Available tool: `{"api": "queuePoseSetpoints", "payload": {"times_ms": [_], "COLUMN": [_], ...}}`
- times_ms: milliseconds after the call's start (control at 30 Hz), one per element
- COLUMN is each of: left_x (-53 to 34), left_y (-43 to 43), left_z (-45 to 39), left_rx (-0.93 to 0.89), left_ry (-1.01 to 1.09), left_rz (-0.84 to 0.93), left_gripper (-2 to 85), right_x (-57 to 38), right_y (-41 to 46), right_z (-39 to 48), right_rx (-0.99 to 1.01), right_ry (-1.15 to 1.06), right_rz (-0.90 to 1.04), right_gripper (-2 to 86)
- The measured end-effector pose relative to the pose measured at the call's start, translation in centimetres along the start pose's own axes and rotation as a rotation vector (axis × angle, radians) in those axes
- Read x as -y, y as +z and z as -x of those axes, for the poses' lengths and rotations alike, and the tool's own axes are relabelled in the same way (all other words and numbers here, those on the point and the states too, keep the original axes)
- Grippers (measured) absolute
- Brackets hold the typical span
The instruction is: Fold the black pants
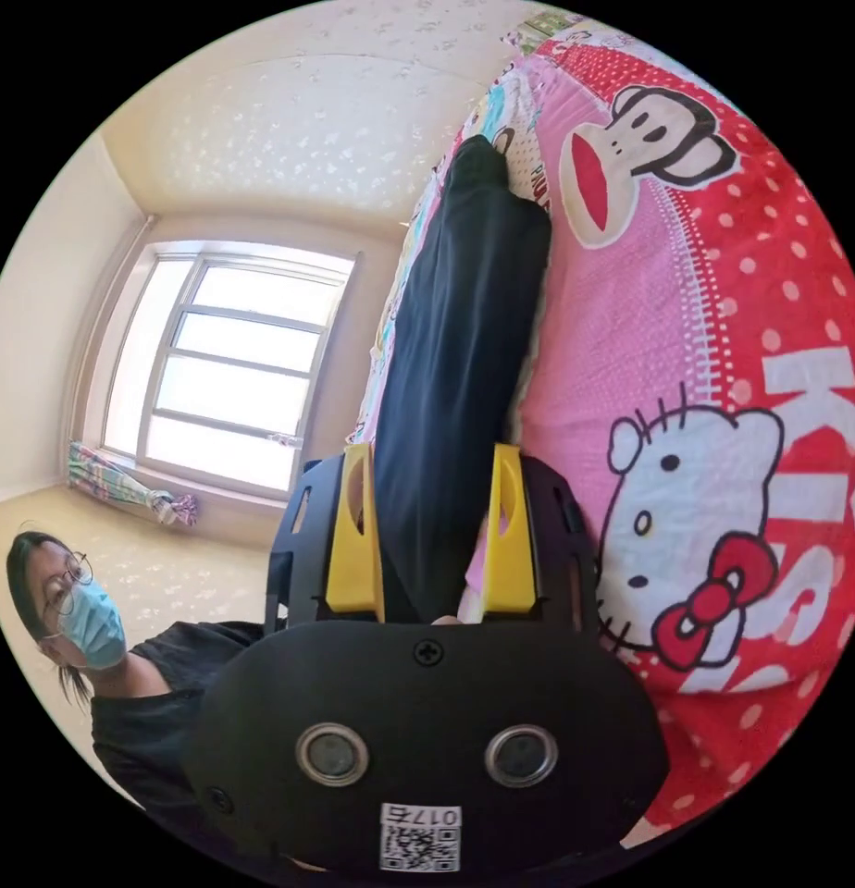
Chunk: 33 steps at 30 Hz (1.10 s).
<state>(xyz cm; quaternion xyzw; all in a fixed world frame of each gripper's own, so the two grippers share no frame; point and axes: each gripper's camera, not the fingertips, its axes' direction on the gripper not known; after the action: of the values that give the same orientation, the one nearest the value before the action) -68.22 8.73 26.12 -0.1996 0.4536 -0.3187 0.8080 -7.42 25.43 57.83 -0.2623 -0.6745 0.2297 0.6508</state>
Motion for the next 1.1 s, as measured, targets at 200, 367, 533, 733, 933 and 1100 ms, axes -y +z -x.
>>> {"api": "queuePoseSetpoints", "payload": {"times_ms": [200, 367, 533, 733, 933, 1100], "left_x": [4.4, 12.2, 12.5, 9.2, 7.7, 3.7], "left_y": [-0.1, 4.3, 7.1, 7.7, 8.6, 7.6], "left_z": [1.0, 0.2, 4.2, 2.8, 2.6, 2.0], "left_rx": [-0.154, -0.008, -0.093, -0.153, -0.105, -0.241], "left_ry": [0.029, 0.070, -0.043, 0.025, -0.068, -0.085], "left_rz": [-0.138, -0.007, 0.085, 0.200, 0.233, 0.251], "left_gripper": [13.3, 16.0, 14.2, 13.4, 7.3, 4.4], "right_x": [3.6, 9.1, 10.3, 7.7, 6.8, 2.1], "right_y": [-0.7, 1.5, 3.3, 3.1, 2.9, 0.7], "right_z": [-0.4, -1.6, -1.1, -2.0, -0.9, 0.6], "right_rx": [-0.016, -0.025, -0.051, 0.119, 0.003, 0.152], "right_ry": [0.004, 0.050, -0.011, -0.040, -0.026, -0.048], "right_rz": [-0.082, -0.012, 0.087, 0.213, 0.166, 0.131], "right_gripper": [18.9, 20.9, 21.4, 19.3, 15.0, 4.2]}}
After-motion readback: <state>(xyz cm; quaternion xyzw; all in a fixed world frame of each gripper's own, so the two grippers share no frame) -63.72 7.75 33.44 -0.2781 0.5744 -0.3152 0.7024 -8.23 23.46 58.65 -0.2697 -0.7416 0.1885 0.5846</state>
